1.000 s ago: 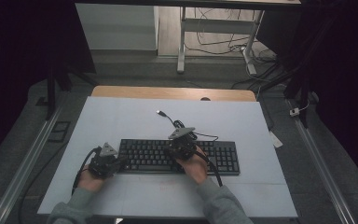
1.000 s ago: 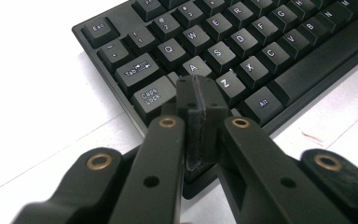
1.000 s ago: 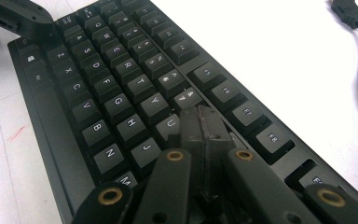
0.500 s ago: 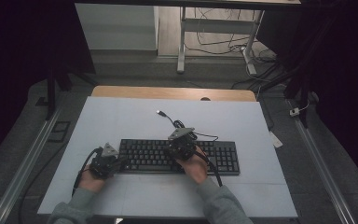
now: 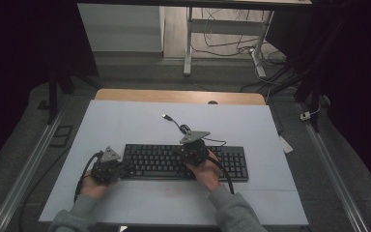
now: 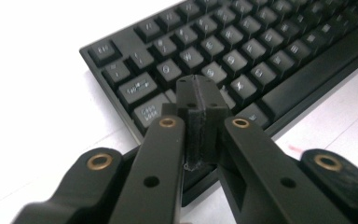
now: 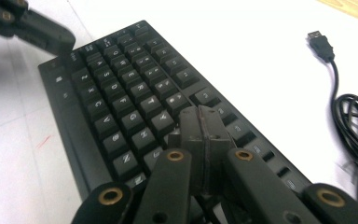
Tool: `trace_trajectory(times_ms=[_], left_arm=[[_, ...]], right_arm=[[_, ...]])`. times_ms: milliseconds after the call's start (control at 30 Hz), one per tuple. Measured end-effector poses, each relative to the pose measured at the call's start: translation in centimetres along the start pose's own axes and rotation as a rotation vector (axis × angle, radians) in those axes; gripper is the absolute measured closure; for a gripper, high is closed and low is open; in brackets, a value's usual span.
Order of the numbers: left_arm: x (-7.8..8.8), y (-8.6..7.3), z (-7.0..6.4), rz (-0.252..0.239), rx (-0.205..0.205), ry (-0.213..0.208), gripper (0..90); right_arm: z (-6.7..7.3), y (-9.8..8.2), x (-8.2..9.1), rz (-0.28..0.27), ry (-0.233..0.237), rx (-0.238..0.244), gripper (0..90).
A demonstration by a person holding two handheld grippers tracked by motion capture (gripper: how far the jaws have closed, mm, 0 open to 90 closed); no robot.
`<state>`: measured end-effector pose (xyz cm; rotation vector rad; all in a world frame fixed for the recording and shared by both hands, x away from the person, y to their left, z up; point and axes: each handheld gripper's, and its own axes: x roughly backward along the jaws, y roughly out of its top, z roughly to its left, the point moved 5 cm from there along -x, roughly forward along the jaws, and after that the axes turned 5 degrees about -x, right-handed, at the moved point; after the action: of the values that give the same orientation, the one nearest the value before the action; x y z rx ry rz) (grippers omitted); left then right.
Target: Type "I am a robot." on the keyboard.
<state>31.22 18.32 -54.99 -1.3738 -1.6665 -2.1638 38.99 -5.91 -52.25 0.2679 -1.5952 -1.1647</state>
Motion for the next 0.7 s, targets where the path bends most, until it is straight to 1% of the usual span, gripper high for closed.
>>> trace_trajectory(times_ms=[33,67,100,133,167,300,333,400,500,567,700], left_arm=[[0.1,0.1,0.0,-0.01,0.006,-0.001,87.7],[0.1,0.2,0.0,-0.017,0.009,-0.004,82.8],[0.2,0.2,0.0,-0.025,0.014,-0.006,79.6],[0.2,0.3,0.0,-0.032,0.018,-0.013,79.6],[0.3,0.3,0.0,-0.041,0.027,-0.017,76.9],[0.5,0.5,0.0,-0.06,0.048,-0.022,63.2],[0.5,0.6,0.1,-0.063,0.049,-0.02,57.9],[0.6,0.6,0.1,-0.067,0.056,-0.022,56.3],[0.7,0.7,0.1,-0.075,0.068,-0.026,51.8],[0.7,0.8,0.1,-0.077,0.067,-0.025,50.0],[0.7,0.8,0.2,-0.074,0.069,-0.024,47.5]], right_arm=[[0.0,0.0,0.0,0.0,0.0,0.0,89.5],[-0.4,-0.3,0.4,-0.006,-0.005,-0.011,79.7],[-0.5,-0.5,0.7,-0.011,-0.011,-0.02,74.9],[-0.5,-0.5,0.7,-0.011,-0.011,-0.02,74.9],[-0.7,-0.6,0.9,-0.02,-0.009,-0.029,71.9],[-1.2,-1.3,1.9,-0.026,-0.012,-0.036,62.3],[-1.4,-1.6,2.4,-0.032,-0.01,-0.04,59.5],[-1.4,-1.7,2.6,-0.031,-0.009,-0.042,58.6],[-1.4,-2.2,3.6,-0.037,-0.008,-0.037,56.8],[-1.5,-2.5,4.2,-0.04,-0.01,-0.032,56.5],[-1.9,-3.1,5.3,-0.055,-0.009,-0.04,55.9]])
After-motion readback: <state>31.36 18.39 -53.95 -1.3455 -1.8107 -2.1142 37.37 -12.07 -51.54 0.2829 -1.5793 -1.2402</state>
